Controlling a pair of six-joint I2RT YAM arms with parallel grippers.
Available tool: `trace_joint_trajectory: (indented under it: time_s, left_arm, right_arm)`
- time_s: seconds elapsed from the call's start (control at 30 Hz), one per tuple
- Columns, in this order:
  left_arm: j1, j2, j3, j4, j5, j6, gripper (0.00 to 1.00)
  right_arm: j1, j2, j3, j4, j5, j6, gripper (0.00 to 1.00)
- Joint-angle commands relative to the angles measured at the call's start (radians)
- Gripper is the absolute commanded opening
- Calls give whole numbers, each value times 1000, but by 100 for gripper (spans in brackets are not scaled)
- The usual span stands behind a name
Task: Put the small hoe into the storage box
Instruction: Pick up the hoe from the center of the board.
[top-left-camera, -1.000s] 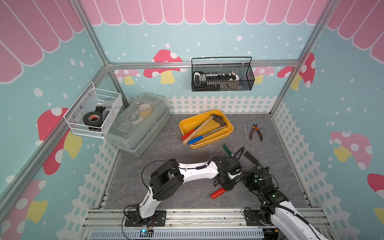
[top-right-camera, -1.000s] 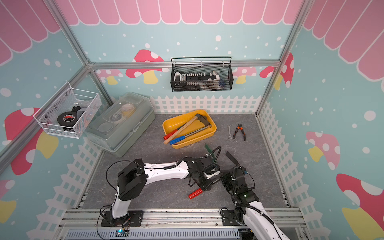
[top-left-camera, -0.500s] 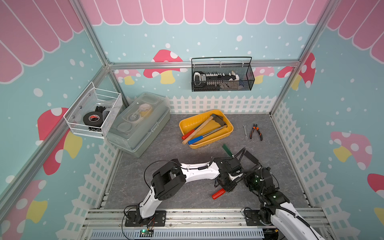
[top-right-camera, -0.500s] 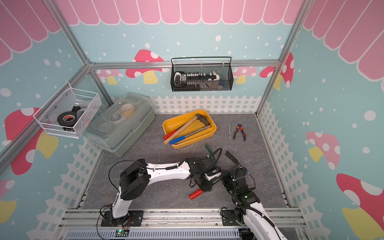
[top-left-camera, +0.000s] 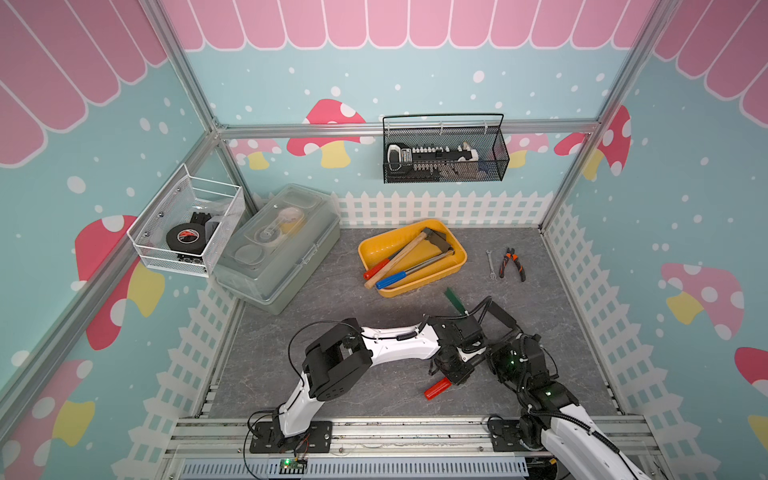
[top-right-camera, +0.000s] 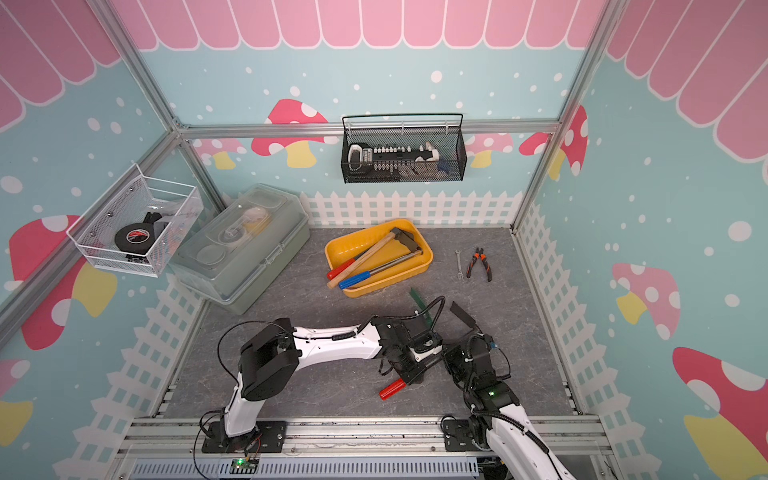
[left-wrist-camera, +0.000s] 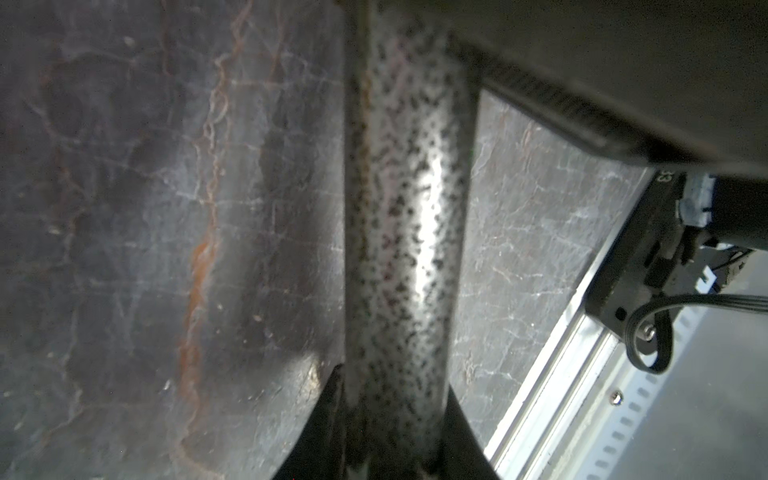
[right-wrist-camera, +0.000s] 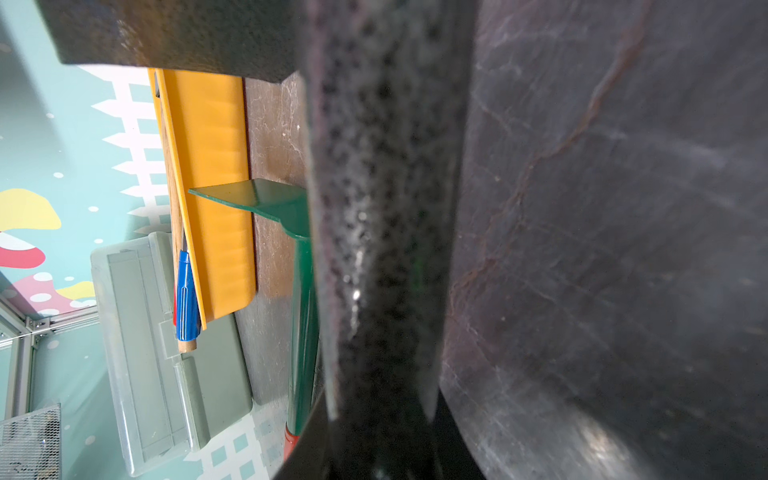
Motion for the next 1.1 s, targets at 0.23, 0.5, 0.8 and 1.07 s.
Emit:
trace_joint_trajectory:
  time_s: [0.23, 0.5, 0.8, 1.07]
  left_arm:
    - [39, -60, 19, -12, -86, -14, 0]
    - [38, -76, 69, -72, -130, 33, 0]
    - [49, -104, 114, -114, -178, 85, 0]
    - [64, -134, 138, -118, -193, 109, 0]
  right_arm:
    - [-2, -16, 19, 50, 24, 8, 45]
    - [-2, -56, 26, -4, 34, -8, 53]
    - [-1, -150, 29, -115, 48, -33, 71]
    - [-2, -154, 68, -184, 47, -113, 80]
